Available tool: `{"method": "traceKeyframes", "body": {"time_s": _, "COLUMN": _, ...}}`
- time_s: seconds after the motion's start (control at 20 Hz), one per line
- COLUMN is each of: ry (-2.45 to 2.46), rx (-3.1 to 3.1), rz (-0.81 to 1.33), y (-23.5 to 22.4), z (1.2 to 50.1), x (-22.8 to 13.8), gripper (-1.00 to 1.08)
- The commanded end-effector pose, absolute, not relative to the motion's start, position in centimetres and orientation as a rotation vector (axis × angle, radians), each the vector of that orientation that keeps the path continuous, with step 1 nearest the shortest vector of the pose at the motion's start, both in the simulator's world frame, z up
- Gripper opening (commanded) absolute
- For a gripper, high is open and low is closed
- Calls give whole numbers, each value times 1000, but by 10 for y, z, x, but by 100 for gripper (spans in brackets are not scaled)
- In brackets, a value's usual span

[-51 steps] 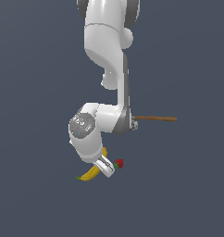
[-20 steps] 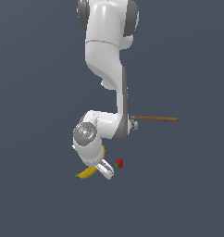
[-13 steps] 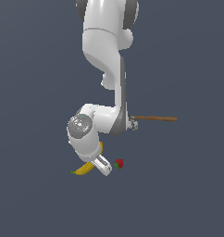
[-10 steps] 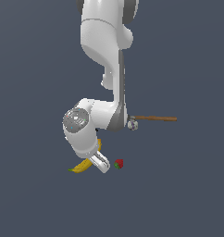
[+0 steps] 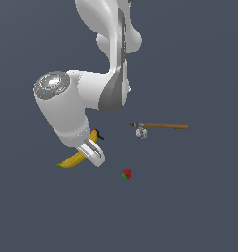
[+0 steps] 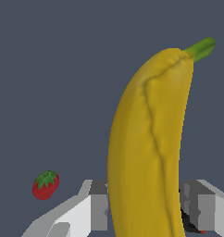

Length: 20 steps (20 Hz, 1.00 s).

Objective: Pick up a designated object from a clutter of objects.

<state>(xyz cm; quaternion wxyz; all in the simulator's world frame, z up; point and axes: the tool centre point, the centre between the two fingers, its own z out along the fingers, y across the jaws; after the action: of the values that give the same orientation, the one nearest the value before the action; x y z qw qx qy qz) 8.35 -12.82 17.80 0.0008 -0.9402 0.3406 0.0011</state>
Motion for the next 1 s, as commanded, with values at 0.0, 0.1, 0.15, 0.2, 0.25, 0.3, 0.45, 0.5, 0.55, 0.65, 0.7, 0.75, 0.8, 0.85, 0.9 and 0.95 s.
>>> {"method": "traceKeyframes", "body": {"time_s": 0.0, "ry": 1070, "rx": -2951, "rz": 1, "y": -138, "z": 209, "x": 77, "gripper": -100}}
{"method": "traceKeyframes", "body": {"time_s": 0.1, "ry": 1070, "rx": -2951, "rz": 1, "y": -146, "z": 232, "x": 72, "gripper": -100}}
{"method": "traceKeyframes", "body": {"time_s": 0.15, "ry": 1070, "rx": -2951, "rz": 1, "y": -150, "z": 244, "x": 69, "gripper": -100}}
{"method": "traceKeyframes", "body": {"time_s": 0.2, "ry": 1070, "rx": -2951, "rz": 1, "y": -153, "z": 255, "x": 67, "gripper": -100}}
{"method": "traceKeyframes", "body": {"time_s": 0.25, "ry": 1070, "rx": -2951, "rz": 1, "y": -157, "z": 267, "x": 65, "gripper": -100}}
{"method": "traceKeyframes", "body": {"time_s": 0.3, "ry": 1071, "rx": -2951, "rz": 1, "y": -161, "z": 278, "x": 62, "gripper": -100}}
{"method": "traceKeyframes", "body": {"time_s": 0.45, "ry": 1071, "rx": -2951, "rz": 1, "y": -172, "z": 313, "x": 55, "gripper": -100}}
{"method": "traceKeyframes", "body": {"time_s": 0.5, "ry": 1072, "rx": -2952, "rz": 1, "y": -176, "z": 324, "x": 53, "gripper": -100}}
{"method": "traceKeyframes", "body": {"time_s": 0.55, "ry": 1072, "rx": -2952, "rz": 1, "y": -179, "z": 334, "x": 51, "gripper": -100}}
{"method": "traceKeyframes", "body": {"time_s": 0.65, "ry": 1072, "rx": -2952, "rz": 1, "y": -186, "z": 354, "x": 48, "gripper": -100}}
{"method": "traceKeyframes", "body": {"time_s": 0.7, "ry": 1072, "rx": -2952, "rz": 0, "y": -189, "z": 364, "x": 46, "gripper": -100}}
{"method": "traceKeyframes", "body": {"time_s": 0.75, "ry": 1072, "rx": -2952, "rz": 0, "y": -192, "z": 372, "x": 45, "gripper": -100}}
{"method": "traceKeyframes", "body": {"time_s": 0.8, "ry": 1072, "rx": -2952, "rz": 0, "y": -194, "z": 380, "x": 44, "gripper": -100}}
{"method": "traceKeyframes", "body": {"time_s": 0.85, "ry": 1072, "rx": -2952, "rz": 0, "y": -197, "z": 387, "x": 42, "gripper": -100}}
{"method": "traceKeyframes", "body": {"time_s": 0.9, "ry": 1071, "rx": -2953, "rz": 0, "y": -199, "z": 394, "x": 42, "gripper": -100}}
{"method": "traceKeyframes", "body": {"time_s": 0.95, "ry": 1071, "rx": -2953, "rz": 0, "y": -201, "z": 400, "x": 41, "gripper": -100}}
